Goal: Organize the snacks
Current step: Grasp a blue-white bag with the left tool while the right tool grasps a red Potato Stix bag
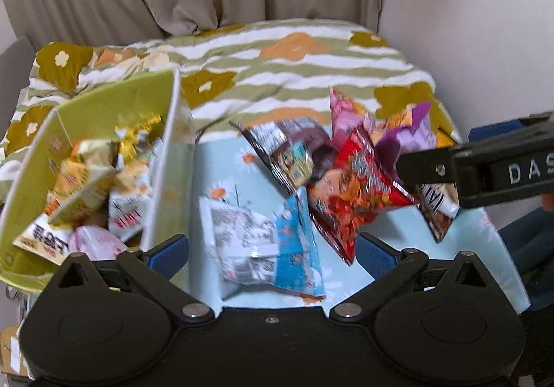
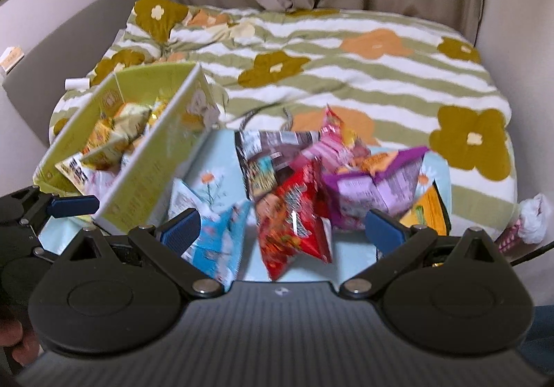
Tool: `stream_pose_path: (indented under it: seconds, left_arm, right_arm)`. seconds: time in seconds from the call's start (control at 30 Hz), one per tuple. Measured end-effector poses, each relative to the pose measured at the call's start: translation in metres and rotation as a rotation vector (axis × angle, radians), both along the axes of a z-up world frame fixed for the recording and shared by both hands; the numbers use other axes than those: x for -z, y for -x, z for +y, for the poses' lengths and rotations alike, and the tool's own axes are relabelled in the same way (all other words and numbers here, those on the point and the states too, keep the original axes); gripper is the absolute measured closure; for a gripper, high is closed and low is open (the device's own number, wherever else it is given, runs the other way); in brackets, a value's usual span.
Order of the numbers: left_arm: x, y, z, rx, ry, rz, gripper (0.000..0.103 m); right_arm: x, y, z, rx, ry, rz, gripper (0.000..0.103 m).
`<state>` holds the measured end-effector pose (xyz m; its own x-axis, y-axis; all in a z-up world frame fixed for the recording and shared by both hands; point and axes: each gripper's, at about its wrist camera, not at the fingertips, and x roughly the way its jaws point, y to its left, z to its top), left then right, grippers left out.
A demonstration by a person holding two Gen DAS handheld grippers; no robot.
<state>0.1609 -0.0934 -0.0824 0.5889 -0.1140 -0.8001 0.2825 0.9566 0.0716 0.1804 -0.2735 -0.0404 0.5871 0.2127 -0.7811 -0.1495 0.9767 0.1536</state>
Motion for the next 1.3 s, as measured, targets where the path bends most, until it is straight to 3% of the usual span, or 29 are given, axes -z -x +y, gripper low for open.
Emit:
stream_pose_path:
  seconds: [0.33, 0.57, 0.7, 0.9, 0.97, 1.07, 1.3]
  left_arm:
    - [0.059, -0.025, -0.027, -0.014, -0.095, 0.032, 0.000]
    - [0.088, -0.050, -0.032, 0.007, -0.141, 0.071, 0.000]
    - [0.099, -0.060, -0.035, 0.021, -0.210, 0.067, 0.000]
    - [0.114, -0.074, -0.033, 0.037, -0.258, 0.068, 0.000]
    - [0.118, -0.076, -0.030, 0.038, -0.272, 0.072, 0.004]
    - [0.121, -0.079, -0.021, 0.032, -0.273, 0.078, 0.019]
    - [0.111, -0.080, -0.010, 0.018, -0.220, 0.081, 0.029]
  right_arm:
    - [0.051, -0.022, -0.013, 0.033, -0.085, 0.097, 0.000]
    - [0.080, -0.044, -0.008, 0.074, -0.117, 0.153, 0.000]
    - [0.092, -0.053, -0.004, 0.085, -0.129, 0.182, 0.000]
    - [0.106, -0.061, -0.003, 0.109, -0.146, 0.223, 0.009]
    - [0.110, -0.062, -0.003, 0.116, -0.148, 0.230, 0.010]
    - [0.113, -0.063, -0.002, 0.120, -0.150, 0.237, 0.012]
    - [0.116, -0.064, 0.000, 0.114, -0.157, 0.242, 0.015]
